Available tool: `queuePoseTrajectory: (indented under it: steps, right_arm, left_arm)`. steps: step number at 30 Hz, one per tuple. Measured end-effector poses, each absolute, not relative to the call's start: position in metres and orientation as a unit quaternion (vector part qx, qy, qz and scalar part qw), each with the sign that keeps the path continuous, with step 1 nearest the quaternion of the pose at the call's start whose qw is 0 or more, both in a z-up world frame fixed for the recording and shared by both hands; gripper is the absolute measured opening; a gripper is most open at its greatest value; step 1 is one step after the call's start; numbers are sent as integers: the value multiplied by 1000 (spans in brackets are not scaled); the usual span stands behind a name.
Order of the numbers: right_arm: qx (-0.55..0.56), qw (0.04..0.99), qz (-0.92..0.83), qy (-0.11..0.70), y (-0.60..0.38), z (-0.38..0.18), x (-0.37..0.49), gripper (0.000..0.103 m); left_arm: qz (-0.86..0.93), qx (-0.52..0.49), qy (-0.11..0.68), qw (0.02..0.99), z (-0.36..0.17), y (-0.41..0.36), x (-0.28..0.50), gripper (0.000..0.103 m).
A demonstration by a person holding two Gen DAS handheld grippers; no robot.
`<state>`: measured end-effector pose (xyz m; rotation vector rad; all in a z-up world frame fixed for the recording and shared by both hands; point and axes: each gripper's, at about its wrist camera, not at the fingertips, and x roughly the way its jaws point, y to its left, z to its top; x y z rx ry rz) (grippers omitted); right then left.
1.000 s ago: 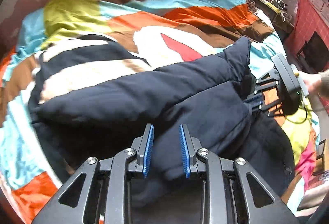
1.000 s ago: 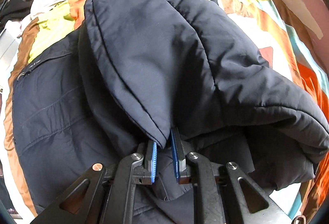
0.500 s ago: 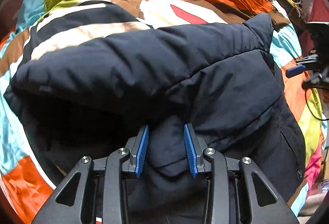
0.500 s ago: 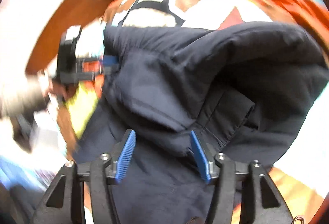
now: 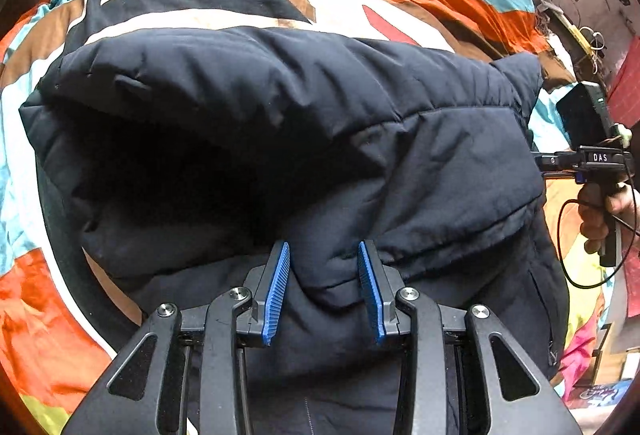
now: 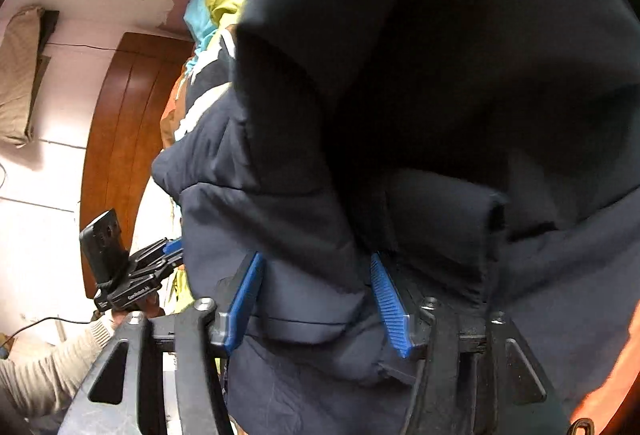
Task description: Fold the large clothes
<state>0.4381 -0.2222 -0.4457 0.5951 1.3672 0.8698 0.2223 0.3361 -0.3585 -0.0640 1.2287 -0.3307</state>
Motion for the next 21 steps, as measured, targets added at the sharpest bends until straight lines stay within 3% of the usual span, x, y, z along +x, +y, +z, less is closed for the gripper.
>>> queuePoseTrajectory:
  steps: [1, 2, 7, 11, 17, 21]
  right_arm:
    - [251, 654, 389, 599, -221, -441, 437, 20]
    - [244, 654, 406, 590, -221, -435, 431, 11]
    - [239, 639, 464, 565, -238, -406, 415, 10]
    - [171, 642, 403, 630, -233, -443, 423, 10]
    - [170, 656, 389, 624, -225, -450, 433, 11]
    - [151, 672, 384, 616, -230, -446, 429, 15]
  left_arm:
    - [-156, -29, 575, 803, -358, 335, 225, 31]
    - [-158, -30, 576, 801, -356, 335, 224, 31]
    - [-177, -18, 583, 793, -354, 333, 212, 31]
    - [-174, -26, 597, 783, -366, 340, 206, 31]
    - [-202, -42, 534, 820, -316, 343, 195, 31]
    - [-195, -46, 506, 839, -301, 333, 230, 31]
